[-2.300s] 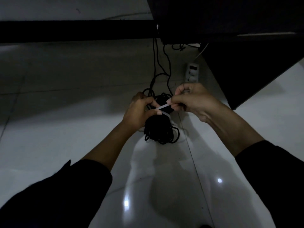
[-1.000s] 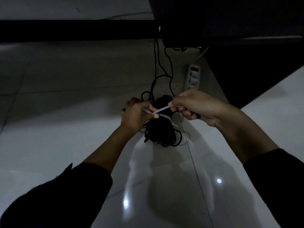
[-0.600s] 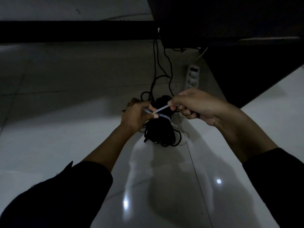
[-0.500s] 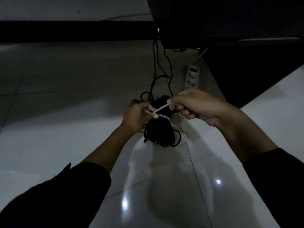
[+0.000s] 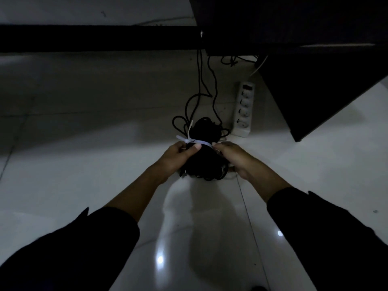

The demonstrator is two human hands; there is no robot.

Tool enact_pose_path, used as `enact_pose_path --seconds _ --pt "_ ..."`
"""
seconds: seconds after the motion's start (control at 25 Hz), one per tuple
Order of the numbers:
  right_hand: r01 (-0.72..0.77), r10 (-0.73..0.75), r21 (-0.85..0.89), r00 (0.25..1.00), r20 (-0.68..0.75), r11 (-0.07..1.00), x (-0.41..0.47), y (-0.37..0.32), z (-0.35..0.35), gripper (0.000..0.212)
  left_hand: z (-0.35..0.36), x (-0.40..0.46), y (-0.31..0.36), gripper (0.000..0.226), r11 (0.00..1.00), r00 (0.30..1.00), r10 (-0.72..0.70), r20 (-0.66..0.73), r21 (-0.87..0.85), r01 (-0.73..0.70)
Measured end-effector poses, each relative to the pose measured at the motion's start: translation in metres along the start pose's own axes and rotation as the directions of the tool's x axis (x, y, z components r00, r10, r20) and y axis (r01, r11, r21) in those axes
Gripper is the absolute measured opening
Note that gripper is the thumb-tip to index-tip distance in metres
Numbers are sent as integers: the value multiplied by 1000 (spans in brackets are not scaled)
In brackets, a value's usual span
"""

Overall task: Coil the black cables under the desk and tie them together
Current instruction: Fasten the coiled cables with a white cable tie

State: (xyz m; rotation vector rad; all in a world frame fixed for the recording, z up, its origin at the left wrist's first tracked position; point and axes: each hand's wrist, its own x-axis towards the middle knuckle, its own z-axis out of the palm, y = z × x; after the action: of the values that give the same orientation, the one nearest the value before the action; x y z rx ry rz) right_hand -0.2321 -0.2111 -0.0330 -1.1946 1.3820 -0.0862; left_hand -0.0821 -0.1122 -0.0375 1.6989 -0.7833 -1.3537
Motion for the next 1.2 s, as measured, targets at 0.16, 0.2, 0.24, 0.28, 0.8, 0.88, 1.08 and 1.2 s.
enact_pose_path --seconds 0.16,0.2,0.24,0.28,0.8,0.88,1.08,1.2 --pt "-22 23 -19 996 82 1000 -6 -2 -1 40 0 -4 4 38 1000 1000 4 -20 -15 -5" --pt "6 -7 7 995 102 1000 -10 -4 0 39 -2 -5 5 35 1000 999 -3 -38 -30 2" --pt "38 -42 32 992 116 999 -13 -4 1 37 -6 -6 4 32 999 998 -5 -57 -46 2" --pt "69 -76 59 989 124 996 -15 -5 2 31 -10 -8 6 30 998 997 -3 -79 -66 -2" --pt "-22 -217 632 929 298 775 -27 -75 78 42 -106 -21 55 39 962 985 32 -168 -261 -76" --pt "-8 -235 646 928 290 764 -26 -94 94 57 -124 -23 64 40 954 969 -18 -245 -293 -57" --pt "43 -272 698 936 221 714 -21 -144 128 35 -164 -22 69 51 758 912 -179 -370 -643 -112" --pt "103 -354 708 910 218 699 -12 -177 145 33 -184 -11 80 54 574 942 -189 -278 -810 -124"
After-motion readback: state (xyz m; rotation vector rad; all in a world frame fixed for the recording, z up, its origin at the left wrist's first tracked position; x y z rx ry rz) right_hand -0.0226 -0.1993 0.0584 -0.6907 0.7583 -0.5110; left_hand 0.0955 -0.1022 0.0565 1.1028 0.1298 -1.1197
